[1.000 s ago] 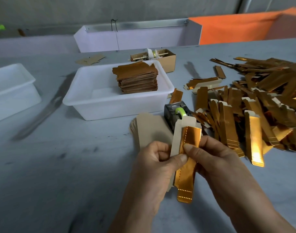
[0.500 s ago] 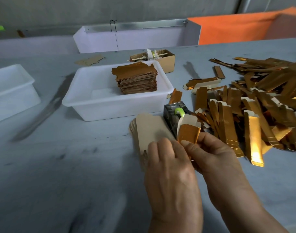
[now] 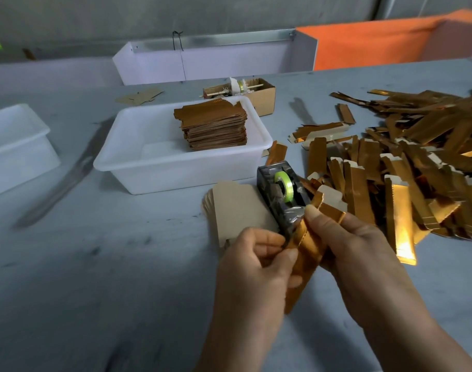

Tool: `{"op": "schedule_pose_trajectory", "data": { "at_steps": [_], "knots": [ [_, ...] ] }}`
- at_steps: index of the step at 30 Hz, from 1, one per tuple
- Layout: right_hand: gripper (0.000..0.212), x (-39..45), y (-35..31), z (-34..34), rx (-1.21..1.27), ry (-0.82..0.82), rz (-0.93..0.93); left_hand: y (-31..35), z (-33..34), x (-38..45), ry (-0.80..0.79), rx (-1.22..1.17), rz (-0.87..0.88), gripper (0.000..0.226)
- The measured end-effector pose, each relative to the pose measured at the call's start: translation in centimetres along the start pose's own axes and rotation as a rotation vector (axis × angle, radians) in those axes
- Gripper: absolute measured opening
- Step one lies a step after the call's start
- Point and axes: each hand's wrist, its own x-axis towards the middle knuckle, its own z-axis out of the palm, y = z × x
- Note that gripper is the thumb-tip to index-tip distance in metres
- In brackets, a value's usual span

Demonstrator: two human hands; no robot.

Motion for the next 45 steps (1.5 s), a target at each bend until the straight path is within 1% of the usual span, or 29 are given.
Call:
{"op": "schedule_pose_trajectory", "data": {
  "at_steps": [3,6,8,9,10,11,12,14,15,17,21,26,29,34,37,40,43,44,45],
  "knots": [
    [0.034,0.2,0.1,0.1,-0.039,0.001,0.031,0.5,-1.1,0.1,-0.163,-0.134,-0.112,0.006],
    [0.041,0.4,-0.2,0.1,-0.098,-0.02,0.054,0.6,-1.7,0.3,-0.232,-0.157,-0.129,0.007],
    [0.053,0.8,-0.5,-0.4,-0.155,-0.026,-0.03,0.4,-1.9,0.7,-0.181,-0.118,-0.089,0.009],
    [0.053,1.1,-0.8,-0.8,-0.223,0.012,-0.109,0.1,-2.0,0.9,-0.118,-0.1,-0.058,0.011],
    [0.047,1.5,-1.0,-1.2,-0.302,0.078,-0.197,-0.2,-2.0,1.2,-0.046,-0.098,-0.032,0.011],
    [0.037,2.0,-1.1,-1.8,-0.389,0.142,-0.275,-0.5,-2.1,1.4,0.021,-0.121,-0.018,0.011],
    [0.027,2.4,-1.3,-2.3,-0.486,0.184,-0.315,-0.7,-2.1,1.6,0.078,-0.165,-0.02,0.012],
    [0.013,3.5,-1.2,-3.0,-0.665,0.169,-0.314,-1.2,-2.1,2.0,0.152,-0.273,-0.047,0.013],
    [0.013,4.0,-0.9,-3.1,-0.718,0.128,-0.285,-1.4,-2.0,2.1,0.171,-0.296,-0.058,0.013],
    [0.015,4.7,-0.3,-3.0,-0.749,0.046,-0.217,-1.7,-1.7,2.3,0.178,-0.306,-0.062,0.013],
    [0.014,5.1,0.2,-2.4,-0.678,-0.012,-0.149,-1.9,-1.0,2.6,0.171,-0.341,-0.069,0.014],
    [0.02,5.1,0.2,-2.1,-0.595,-0.013,-0.091,-2.0,-0.7,2.6,0.139,-0.336,-0.064,0.013],
    [0.019,5.1,0.1,-2.0,-0.543,-0.021,-0.045,-2.0,-0.2,2.4,0.098,-0.321,-0.063,0.013],
    [0.015,4.9,0.1,-1.7,-0.586,-0.006,-0.043,-2.0,1.4,2.4,0.055,-0.312,-0.064,0.014],
    [0.016,5.0,-0.1,-1.6,-0.553,-0.001,-0.054,-2.1,1.9,2.7,0.064,-0.272,-0.061,0.014],
    [0.017,4.7,0.3,-1.3,-0.37,-0.016,-0.017,-2.2,2.0,2.9,0.076,-0.268,-0.054,0.016],
    [0.019,4.2,0.4,-1.6,-0.01,-0.083,0.083,-2.3,2.0,2.9,0.067,-0.251,-0.035,0.017],
    [0.019,4.2,0.4,-1.7,0.062,-0.094,0.098,-2.4,2.0,2.8,0.059,-0.245,-0.031,0.017],
    [0.019,4.2,0.5,-1.9,0.078,-0.094,0.092,-2.4,1.9,2.8,0.057,-0.24,-0.03,0.017]
  ]
}}
